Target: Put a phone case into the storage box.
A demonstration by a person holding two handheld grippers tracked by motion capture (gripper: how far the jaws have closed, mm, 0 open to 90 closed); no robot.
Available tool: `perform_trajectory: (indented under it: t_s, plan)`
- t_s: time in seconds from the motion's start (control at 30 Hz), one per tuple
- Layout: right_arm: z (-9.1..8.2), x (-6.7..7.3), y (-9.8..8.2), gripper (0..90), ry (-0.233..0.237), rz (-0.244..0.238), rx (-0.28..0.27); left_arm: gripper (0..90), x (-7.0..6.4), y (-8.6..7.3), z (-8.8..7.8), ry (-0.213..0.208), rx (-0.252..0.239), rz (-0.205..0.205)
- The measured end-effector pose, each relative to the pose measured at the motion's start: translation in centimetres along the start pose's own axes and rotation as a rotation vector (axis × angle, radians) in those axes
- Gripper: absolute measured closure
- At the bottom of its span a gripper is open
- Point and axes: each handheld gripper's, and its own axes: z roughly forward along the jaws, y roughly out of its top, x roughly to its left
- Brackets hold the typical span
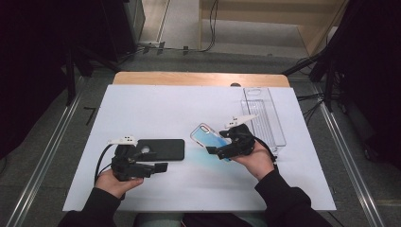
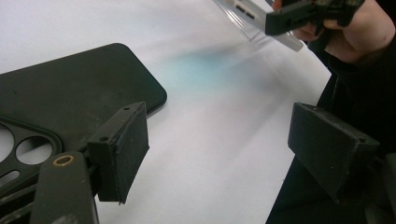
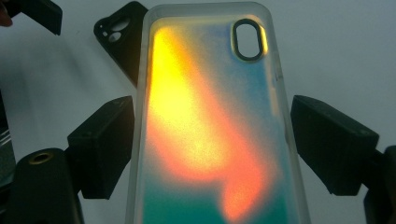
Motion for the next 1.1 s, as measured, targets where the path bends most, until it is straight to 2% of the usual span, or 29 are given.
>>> perform_trajectory:
  t_s: [0.07,0.2,0.33,0.4,0.5,0.6,0.83,0.93,1.1]
  plan:
    - [0.1,0.4,-0.5,15.1,-0.011,0.005,0.012,20.4,0.0,0.0,0.2,-0.011,0.005,-0.002]
    - [0.2,1.2,-0.9,15.1,-0.012,0.015,0.002,20.4,-0.1,0.2,0.8,-0.019,0.008,-0.025]
    - [0.6,1.7,-1.1,15.1,0.033,0.071,-0.024,20.6,-0.2,0.4,1.1,-0.009,0.003,-0.040]
    - [0.9,2.2,-1.1,15.2,0.028,0.077,-0.030,20.9,-0.4,0.6,1.1,-0.006,0.003,-0.047]
    - [1.4,2.7,-1.1,15.1,0.021,0.090,-0.041,21.0,-0.6,0.9,1.1,0.013,-0.006,-0.068]
    - [1.7,3.0,-1.0,15.2,0.025,0.123,-0.056,22.3,-1.0,1.2,1.0,0.081,-0.015,-0.091]
    - [2.2,3.1,-1.0,15.1,-0.002,0.178,-0.083,22.3,-1.0,2.1,1.4,0.087,-0.035,-0.128]
    - [2.2,3.3,-1.1,15.1,-0.015,0.185,-0.111,22.2,-1.1,2.5,1.7,0.100,-0.039,-0.118]
    - [2.8,3.7,-1.3,15.1,-0.017,0.207,-0.107,22.1,-1.2,3.3,2.4,0.110,-0.031,-0.110]
